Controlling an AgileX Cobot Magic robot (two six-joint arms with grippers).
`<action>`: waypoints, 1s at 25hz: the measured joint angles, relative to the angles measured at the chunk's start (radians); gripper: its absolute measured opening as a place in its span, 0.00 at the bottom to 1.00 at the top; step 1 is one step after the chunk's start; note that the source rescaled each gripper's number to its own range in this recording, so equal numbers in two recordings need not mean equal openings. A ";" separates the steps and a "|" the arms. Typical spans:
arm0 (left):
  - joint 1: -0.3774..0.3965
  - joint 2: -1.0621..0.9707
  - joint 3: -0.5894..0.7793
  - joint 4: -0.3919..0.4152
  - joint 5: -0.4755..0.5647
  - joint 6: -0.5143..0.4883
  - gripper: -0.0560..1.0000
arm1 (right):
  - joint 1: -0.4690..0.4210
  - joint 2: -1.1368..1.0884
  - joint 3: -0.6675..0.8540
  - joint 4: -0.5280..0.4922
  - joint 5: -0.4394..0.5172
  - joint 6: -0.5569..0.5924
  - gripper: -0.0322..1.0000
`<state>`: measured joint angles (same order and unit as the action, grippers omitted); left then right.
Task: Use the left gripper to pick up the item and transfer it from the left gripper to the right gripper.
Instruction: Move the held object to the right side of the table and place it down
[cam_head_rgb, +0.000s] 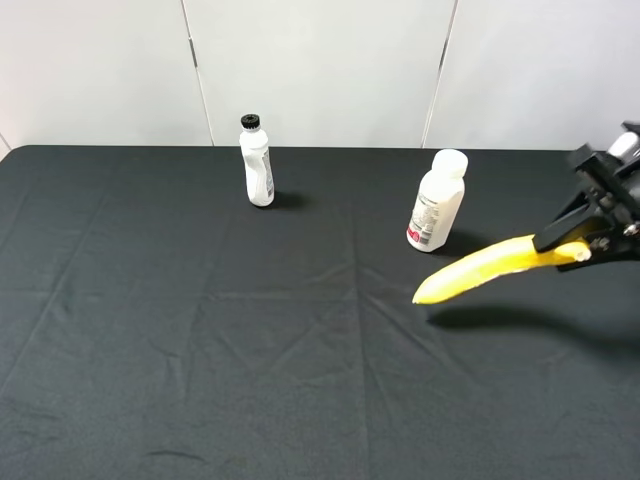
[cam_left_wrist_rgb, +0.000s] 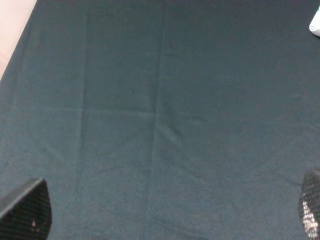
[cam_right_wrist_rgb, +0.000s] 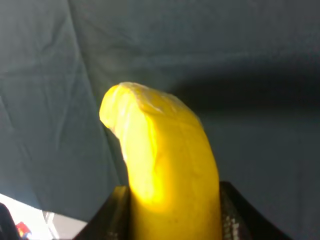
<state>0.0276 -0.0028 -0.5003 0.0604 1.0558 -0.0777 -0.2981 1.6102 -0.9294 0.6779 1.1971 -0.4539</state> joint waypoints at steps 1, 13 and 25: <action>0.000 0.000 0.000 0.000 0.000 0.000 1.00 | 0.000 0.023 0.000 -0.001 0.005 -0.002 0.06; 0.000 0.000 0.000 0.000 0.000 0.000 1.00 | 0.000 0.178 -0.002 -0.004 -0.007 -0.013 0.06; 0.000 0.000 0.000 0.000 0.000 0.000 1.00 | 0.000 0.181 -0.005 -0.031 -0.072 0.015 0.81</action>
<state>0.0276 -0.0028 -0.5003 0.0604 1.0558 -0.0777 -0.2981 1.7908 -0.9345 0.6472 1.1246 -0.4392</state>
